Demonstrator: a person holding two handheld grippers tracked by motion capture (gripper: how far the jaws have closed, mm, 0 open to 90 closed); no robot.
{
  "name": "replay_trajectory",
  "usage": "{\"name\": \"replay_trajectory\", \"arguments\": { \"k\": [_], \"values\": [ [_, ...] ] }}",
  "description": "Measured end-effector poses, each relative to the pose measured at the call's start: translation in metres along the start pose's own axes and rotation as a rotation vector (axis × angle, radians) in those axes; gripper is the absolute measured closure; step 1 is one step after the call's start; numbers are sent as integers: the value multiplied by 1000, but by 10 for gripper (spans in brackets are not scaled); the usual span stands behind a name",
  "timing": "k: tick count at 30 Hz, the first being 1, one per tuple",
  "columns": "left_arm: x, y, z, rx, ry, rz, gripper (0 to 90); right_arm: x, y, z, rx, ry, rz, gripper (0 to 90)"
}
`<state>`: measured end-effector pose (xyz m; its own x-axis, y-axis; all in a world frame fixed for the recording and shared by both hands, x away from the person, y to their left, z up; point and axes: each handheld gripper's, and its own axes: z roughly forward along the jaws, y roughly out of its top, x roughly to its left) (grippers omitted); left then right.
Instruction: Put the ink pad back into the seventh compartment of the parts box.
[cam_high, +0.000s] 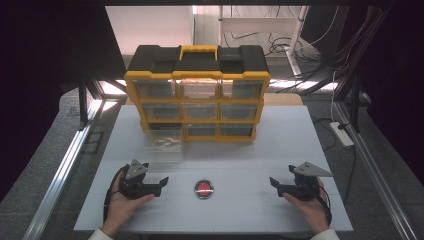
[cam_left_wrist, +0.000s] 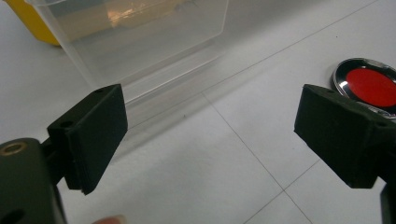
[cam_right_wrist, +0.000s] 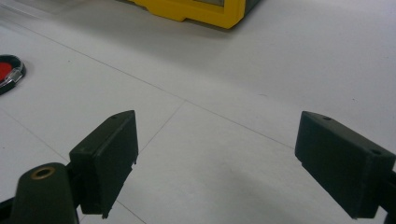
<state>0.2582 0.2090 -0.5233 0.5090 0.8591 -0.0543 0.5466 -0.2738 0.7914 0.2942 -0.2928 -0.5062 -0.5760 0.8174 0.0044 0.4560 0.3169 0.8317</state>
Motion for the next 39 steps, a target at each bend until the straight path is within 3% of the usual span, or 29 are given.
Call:
{"name": "replay_trajectory", "arguments": {
  "k": [25,39],
  "values": [
    [-2,4,0,-1,-10,7,107,1,-2,1,19,-8,0,142],
    [-7,12,0,-11,-37,22,108,1,-2,2,22,-8,0,143]
  ]
}}
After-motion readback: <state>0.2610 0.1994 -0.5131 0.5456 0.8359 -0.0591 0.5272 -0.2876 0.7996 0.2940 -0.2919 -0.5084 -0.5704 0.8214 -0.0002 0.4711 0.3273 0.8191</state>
